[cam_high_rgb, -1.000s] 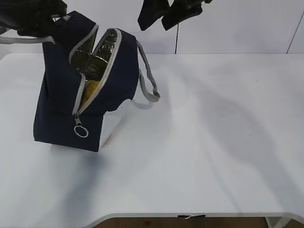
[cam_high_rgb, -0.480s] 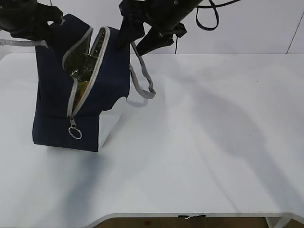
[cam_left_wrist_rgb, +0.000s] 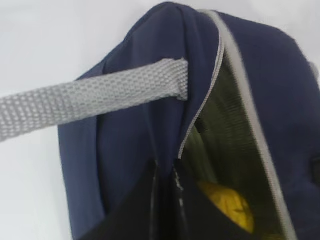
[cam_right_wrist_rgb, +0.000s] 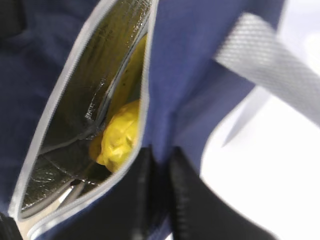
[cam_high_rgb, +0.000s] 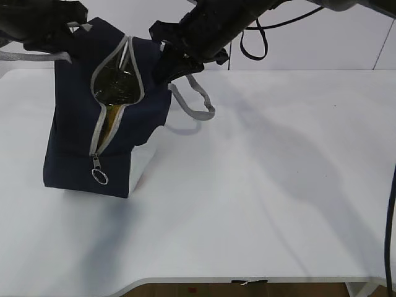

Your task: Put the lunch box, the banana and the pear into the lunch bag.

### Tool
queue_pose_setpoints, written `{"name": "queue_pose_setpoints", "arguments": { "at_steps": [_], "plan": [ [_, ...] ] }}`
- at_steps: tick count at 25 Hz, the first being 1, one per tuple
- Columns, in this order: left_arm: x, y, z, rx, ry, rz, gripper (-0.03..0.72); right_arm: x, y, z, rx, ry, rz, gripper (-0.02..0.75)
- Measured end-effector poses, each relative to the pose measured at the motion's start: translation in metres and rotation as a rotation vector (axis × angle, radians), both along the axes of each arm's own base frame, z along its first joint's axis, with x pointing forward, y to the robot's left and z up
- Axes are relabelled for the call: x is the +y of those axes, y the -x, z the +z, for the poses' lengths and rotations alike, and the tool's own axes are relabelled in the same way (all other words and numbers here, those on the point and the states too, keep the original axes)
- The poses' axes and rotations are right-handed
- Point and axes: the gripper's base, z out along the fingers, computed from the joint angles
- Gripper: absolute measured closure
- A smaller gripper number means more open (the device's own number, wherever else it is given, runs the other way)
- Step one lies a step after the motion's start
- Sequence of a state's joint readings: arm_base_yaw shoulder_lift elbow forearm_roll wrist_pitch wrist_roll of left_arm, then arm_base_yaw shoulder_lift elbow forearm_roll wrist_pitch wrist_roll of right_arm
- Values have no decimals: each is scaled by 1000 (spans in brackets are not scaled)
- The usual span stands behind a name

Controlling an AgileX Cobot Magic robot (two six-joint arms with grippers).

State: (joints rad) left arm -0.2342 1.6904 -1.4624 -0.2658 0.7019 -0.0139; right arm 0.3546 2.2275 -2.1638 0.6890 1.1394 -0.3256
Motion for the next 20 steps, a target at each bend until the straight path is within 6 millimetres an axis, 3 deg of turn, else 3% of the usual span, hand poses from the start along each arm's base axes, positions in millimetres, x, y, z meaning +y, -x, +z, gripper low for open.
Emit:
{"name": "queue_pose_setpoints", "arguments": {
  "at_steps": [9,17,20],
  "plan": [
    [-9,7,8,32,132,4,692,-7,10,27,-51,73,72,728],
    [-44,31,33,-10,246,-77,692,-36,40,91,-222,233,5,728],
    [-59,37,34,-2,274,-110,692,-44,54,103,-239,266,-12,729]
  ]
}}
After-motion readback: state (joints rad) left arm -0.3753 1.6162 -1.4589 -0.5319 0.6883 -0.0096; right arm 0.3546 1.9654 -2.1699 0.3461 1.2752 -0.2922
